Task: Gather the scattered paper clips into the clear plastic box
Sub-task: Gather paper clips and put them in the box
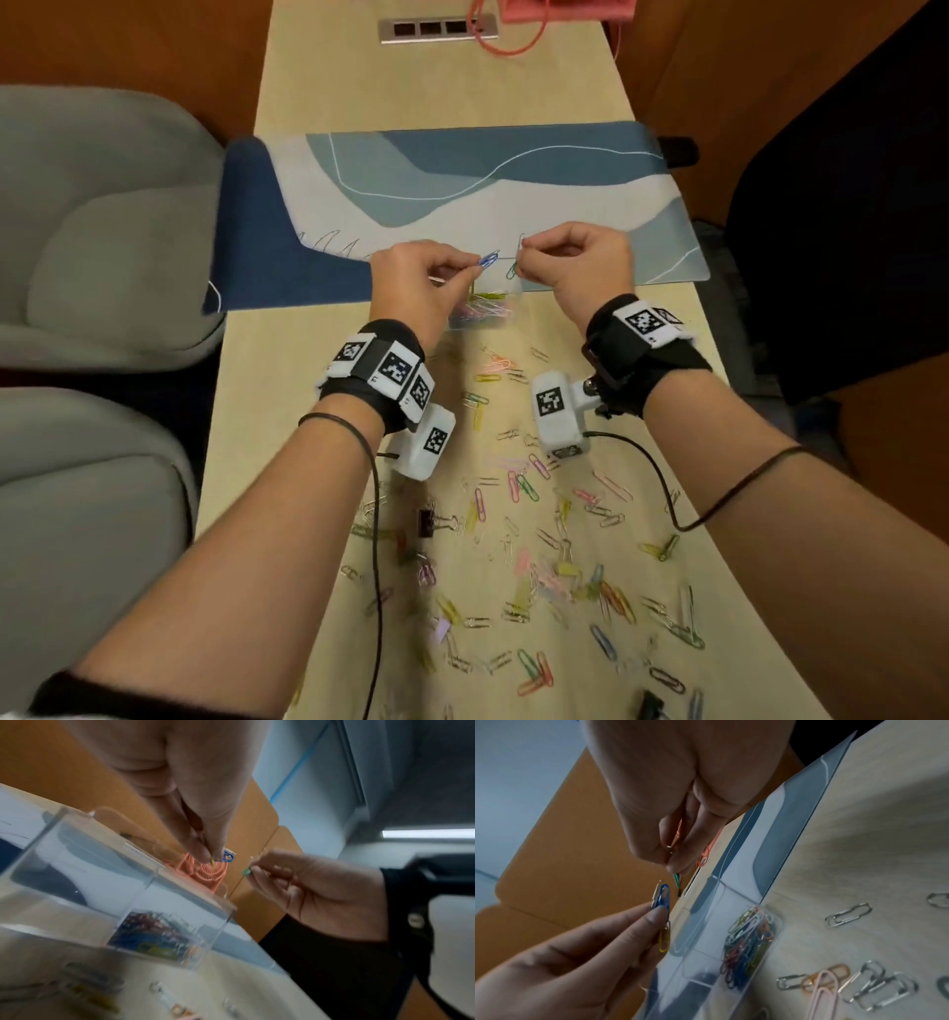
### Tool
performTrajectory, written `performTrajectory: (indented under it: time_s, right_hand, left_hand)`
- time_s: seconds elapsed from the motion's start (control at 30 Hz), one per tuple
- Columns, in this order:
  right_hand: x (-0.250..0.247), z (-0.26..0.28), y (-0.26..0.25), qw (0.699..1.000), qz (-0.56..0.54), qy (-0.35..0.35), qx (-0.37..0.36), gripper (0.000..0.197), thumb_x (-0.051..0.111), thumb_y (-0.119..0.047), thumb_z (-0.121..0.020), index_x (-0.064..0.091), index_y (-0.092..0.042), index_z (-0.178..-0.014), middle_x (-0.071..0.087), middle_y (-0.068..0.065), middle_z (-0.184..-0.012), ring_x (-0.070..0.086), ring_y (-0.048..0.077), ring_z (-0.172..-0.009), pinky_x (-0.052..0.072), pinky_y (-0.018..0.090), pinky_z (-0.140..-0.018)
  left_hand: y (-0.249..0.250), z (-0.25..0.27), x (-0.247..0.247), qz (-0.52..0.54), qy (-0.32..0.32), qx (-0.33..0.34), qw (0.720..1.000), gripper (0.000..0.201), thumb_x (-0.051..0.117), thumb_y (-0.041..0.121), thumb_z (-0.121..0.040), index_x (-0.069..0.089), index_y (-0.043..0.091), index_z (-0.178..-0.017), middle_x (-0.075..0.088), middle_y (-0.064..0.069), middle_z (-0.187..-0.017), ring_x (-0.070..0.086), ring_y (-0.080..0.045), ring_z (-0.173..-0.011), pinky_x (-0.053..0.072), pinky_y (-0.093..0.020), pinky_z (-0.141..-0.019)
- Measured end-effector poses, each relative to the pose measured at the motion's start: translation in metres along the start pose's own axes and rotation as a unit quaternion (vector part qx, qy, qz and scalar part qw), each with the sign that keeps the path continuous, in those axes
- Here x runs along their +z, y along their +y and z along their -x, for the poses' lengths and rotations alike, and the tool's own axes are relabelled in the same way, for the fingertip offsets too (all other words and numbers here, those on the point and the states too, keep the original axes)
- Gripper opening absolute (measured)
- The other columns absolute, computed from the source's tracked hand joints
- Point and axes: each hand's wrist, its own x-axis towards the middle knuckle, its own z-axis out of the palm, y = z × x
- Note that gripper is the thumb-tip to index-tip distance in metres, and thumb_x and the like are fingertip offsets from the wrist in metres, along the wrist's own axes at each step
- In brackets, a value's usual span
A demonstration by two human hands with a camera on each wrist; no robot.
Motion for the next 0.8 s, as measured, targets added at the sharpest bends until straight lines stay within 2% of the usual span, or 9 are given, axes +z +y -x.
performTrajectory:
  time_s: [0.1,0.23,0.33,0.43,0.53,0.6,0.7,0.8]
  right_hand:
    - [0.003,-0.009,0.013,0.997,0.066,-0.009,-0.041,0.014,0.077,-0.003,-0.067,0.073,-0.016,-0.07,0.074,0.002,-0.074,0.072,0.018,-0.071,0.06,0.031,-0.072]
    - [0.005,-0.015,0.021,0.983,0.148,-0.023,-0.106,0.009,0.076,-0.008,-0.069,0.074,-0.017,-0.072,0.072,-0.005,-0.07,0.068,0.007,-0.064,0.056,0.02,-0.067]
    - [0.008,-0.015,0.021,0.969,0.198,-0.035,-0.145,0.007,0.074,-0.011,-0.071,0.075,-0.017,-0.074,0.071,-0.006,-0.068,0.067,0.006,-0.062,0.055,0.017,-0.066]
    - [0.012,-0.013,0.02,0.942,0.272,-0.064,-0.185,0.013,0.071,-0.011,-0.072,0.077,-0.018,-0.082,0.073,-0.006,-0.075,0.067,0.006,-0.067,0.054,0.014,-0.072]
    - [0.015,-0.01,0.013,0.904,0.359,-0.109,-0.204,0.02,0.069,-0.015,-0.078,0.076,-0.019,-0.096,0.073,-0.003,-0.088,0.066,0.008,-0.075,0.052,0.019,-0.084]
    - [0.015,-0.004,0.007,0.89,0.386,-0.122,-0.209,0.018,0.067,-0.017,-0.082,0.076,-0.019,-0.097,0.072,-0.002,-0.09,0.065,0.011,-0.079,0.053,0.025,-0.087]
    - [0.009,0.015,0.002,0.903,0.36,-0.11,-0.209,0.017,0.065,-0.015,-0.082,0.075,-0.017,-0.096,0.072,-0.002,-0.089,0.066,0.011,-0.078,0.056,0.029,-0.083]
    - [-0.003,0.062,0.005,0.916,0.341,-0.126,-0.172,0.017,0.065,-0.011,-0.082,0.076,-0.016,-0.095,0.074,-0.002,-0.089,0.067,0.009,-0.077,0.056,0.027,-0.083]
  left_hand:
    - [-0.007,-0.002,0.008,-0.019,-0.013,0.009,1.0,0.006,0.079,0.015,-0.079,0.079,0.013,-0.084,0.073,0.005,-0.076,0.066,-0.007,-0.066,0.057,-0.02,-0.066]
    - [-0.021,-0.006,0.014,-0.055,-0.012,0.0,0.998,0.003,0.079,0.018,-0.077,0.077,0.019,-0.079,0.071,0.01,-0.072,0.067,-0.007,-0.066,0.059,-0.028,-0.072]
    - [-0.026,-0.005,0.015,-0.058,-0.01,0.002,0.998,0.008,0.077,0.019,-0.079,0.077,0.02,-0.087,0.073,0.007,-0.078,0.069,-0.008,-0.07,0.059,-0.032,-0.076]
    - [-0.024,0.0,0.012,-0.099,-0.006,0.034,0.995,0.017,0.074,0.019,-0.081,0.077,0.019,-0.098,0.073,0.004,-0.085,0.067,-0.011,-0.074,0.057,-0.032,-0.081]
    - [-0.021,0.006,0.0,-0.119,0.002,0.058,0.991,0.018,0.069,0.016,-0.082,0.077,0.019,-0.098,0.073,0.004,-0.087,0.066,-0.011,-0.074,0.056,-0.032,-0.08]
    - [-0.02,0.013,-0.011,-0.123,0.005,0.059,0.991,0.018,0.067,0.015,-0.083,0.077,0.02,-0.096,0.072,0.006,-0.087,0.064,-0.008,-0.074,0.055,-0.03,-0.079]
    - [-0.021,0.039,-0.035,-0.137,0.002,0.065,0.988,0.017,0.065,0.016,-0.083,0.076,0.022,-0.096,0.07,0.008,-0.087,0.059,-0.006,-0.074,0.051,-0.024,-0.074]
    - [-0.028,0.088,-0.063,-0.146,-0.012,0.049,0.988,0.015,0.066,0.019,-0.085,0.075,0.023,-0.097,0.068,0.008,-0.089,0.058,-0.008,-0.077,0.05,-0.025,-0.072]
